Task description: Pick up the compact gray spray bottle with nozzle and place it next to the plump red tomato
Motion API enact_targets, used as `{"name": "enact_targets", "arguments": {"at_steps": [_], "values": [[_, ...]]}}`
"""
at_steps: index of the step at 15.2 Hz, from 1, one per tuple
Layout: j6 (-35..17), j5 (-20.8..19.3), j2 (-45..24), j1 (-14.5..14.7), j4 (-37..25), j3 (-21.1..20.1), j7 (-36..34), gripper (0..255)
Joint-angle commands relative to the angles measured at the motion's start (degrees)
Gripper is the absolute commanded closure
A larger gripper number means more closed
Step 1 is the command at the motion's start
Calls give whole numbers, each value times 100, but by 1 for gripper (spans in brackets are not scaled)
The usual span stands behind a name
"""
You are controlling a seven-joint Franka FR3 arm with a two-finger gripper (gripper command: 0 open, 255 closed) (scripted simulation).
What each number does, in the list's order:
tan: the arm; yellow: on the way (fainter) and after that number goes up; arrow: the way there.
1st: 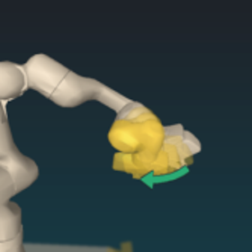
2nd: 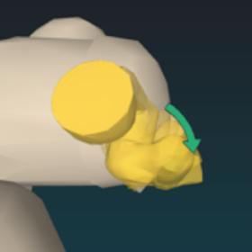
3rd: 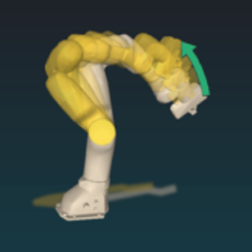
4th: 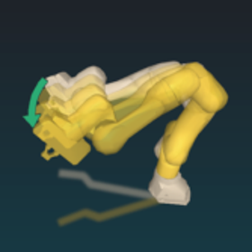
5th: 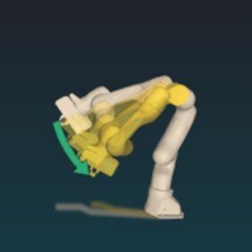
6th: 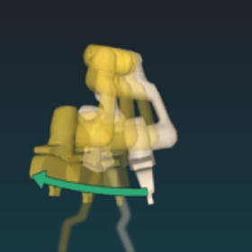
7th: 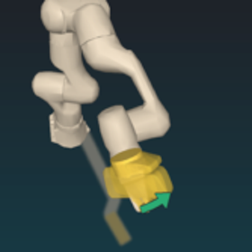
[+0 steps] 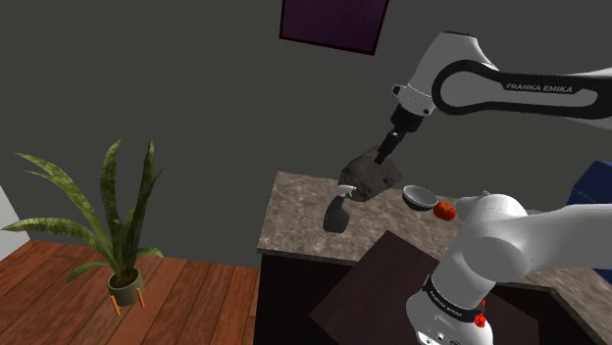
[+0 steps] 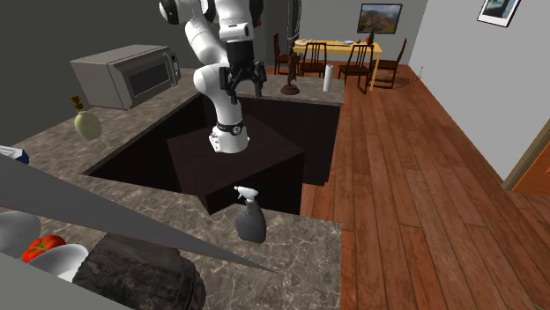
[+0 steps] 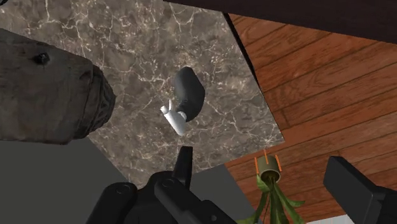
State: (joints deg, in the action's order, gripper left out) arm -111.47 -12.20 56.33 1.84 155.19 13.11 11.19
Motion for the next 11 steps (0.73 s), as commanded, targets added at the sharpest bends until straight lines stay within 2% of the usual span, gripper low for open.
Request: {"name": "enact_targets", "arguments": {"at_steps": [1,7,9,11], "values": [[-483,-169,-21,-25,297,414,437,0],[-2007,-618,-502,-7,974,1756,1733,0],[-2567,-716,-852,116,1073,2287,2217,0],[-3137,-749,-1273,360,1104,2881,2739,0]]}}
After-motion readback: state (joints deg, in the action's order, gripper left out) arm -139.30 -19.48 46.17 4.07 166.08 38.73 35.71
